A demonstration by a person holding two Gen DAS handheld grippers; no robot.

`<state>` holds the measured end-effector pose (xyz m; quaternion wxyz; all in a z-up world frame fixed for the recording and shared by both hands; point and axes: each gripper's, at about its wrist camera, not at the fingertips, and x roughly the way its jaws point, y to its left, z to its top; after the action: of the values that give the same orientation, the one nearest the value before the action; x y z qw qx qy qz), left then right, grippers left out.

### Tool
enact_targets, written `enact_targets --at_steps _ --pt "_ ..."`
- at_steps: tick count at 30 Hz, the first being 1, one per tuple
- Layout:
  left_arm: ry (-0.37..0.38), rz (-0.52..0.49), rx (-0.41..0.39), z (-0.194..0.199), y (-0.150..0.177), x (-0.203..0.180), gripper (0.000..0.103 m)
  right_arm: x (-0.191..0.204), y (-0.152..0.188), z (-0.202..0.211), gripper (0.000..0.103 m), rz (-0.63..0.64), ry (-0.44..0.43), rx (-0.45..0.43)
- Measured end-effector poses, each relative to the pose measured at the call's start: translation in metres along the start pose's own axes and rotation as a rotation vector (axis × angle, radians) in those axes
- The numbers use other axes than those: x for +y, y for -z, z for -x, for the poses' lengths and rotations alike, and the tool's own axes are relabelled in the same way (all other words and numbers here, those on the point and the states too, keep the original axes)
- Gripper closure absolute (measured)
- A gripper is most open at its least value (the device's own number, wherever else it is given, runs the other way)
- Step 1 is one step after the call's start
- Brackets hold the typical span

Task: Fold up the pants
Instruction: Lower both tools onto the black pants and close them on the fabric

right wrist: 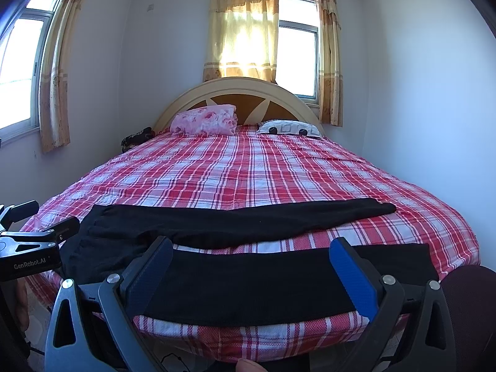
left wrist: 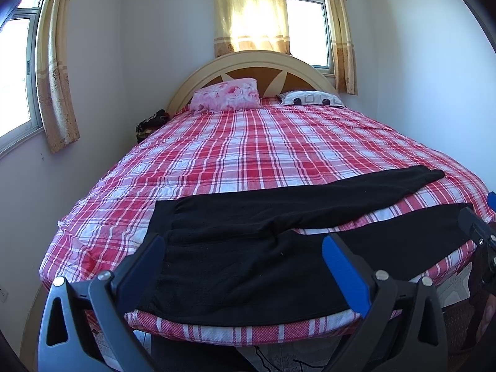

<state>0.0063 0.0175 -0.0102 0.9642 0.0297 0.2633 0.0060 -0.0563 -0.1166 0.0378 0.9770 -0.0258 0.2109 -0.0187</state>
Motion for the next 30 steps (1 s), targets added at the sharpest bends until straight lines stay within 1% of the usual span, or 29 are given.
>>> enact_targets --at_steps 3,5,9,11,13,16,20,23,24,25,27,28,30 --pt "0.013 -0.005 0.018 -0.008 0.002 0.001 0.000 0.001 0.002 -0.002 0.001 0.002 0.001 0.006" --pt "0.023 -0.015 0.030 -0.020 0.004 0.005 0.000 0.001 0.005 -0.007 0.001 0.005 0.000 0.019" --pt "-0.012 -0.023 0.085 -0.058 0.005 0.035 0.000 -0.002 0.016 -0.025 0.001 0.029 0.008 0.065" --pt "-0.057 -0.015 0.118 -0.084 0.003 0.063 0.000 -0.007 0.023 -0.036 0.001 0.033 0.013 0.089" --pt "-0.065 -0.009 0.163 -0.115 -0.003 0.091 0.000 -0.012 0.030 -0.048 0.001 0.026 0.011 0.116" --pt "-0.084 0.004 0.227 -0.153 -0.014 0.122 0.000 -0.018 0.039 -0.063 0.001 0.007 0.002 0.155" --pt "-0.090 0.006 0.280 -0.203 -0.034 0.146 0.000 -0.020 0.052 -0.078 0.001 -0.003 -0.031 0.195" --pt "-0.075 0.028 0.341 -0.244 -0.039 0.155 0.000 -0.018 0.059 -0.087 0.001 0.007 -0.036 0.224" --pt "-0.070 0.031 0.366 -0.255 -0.038 0.156 0.002 -0.018 0.061 -0.089 0.001 0.011 -0.035 0.233" --pt "-0.064 0.033 0.389 -0.267 -0.036 0.156 0.010 -0.018 0.063 -0.091 0.001 0.015 -0.031 0.239" --pt "-0.044 0.044 0.429 -0.284 -0.032 0.158 0.020 -0.021 0.066 -0.094 0.001 0.018 -0.021 0.245" --pt "-0.030 0.053 0.453 -0.293 -0.029 0.160 0.022 -0.023 0.067 -0.095 0.001 0.018 -0.018 0.246" --pt "-0.007 0.079 0.469 -0.302 -0.024 0.163 0.022 -0.030 0.069 -0.098 0.001 0.010 -0.021 0.248"
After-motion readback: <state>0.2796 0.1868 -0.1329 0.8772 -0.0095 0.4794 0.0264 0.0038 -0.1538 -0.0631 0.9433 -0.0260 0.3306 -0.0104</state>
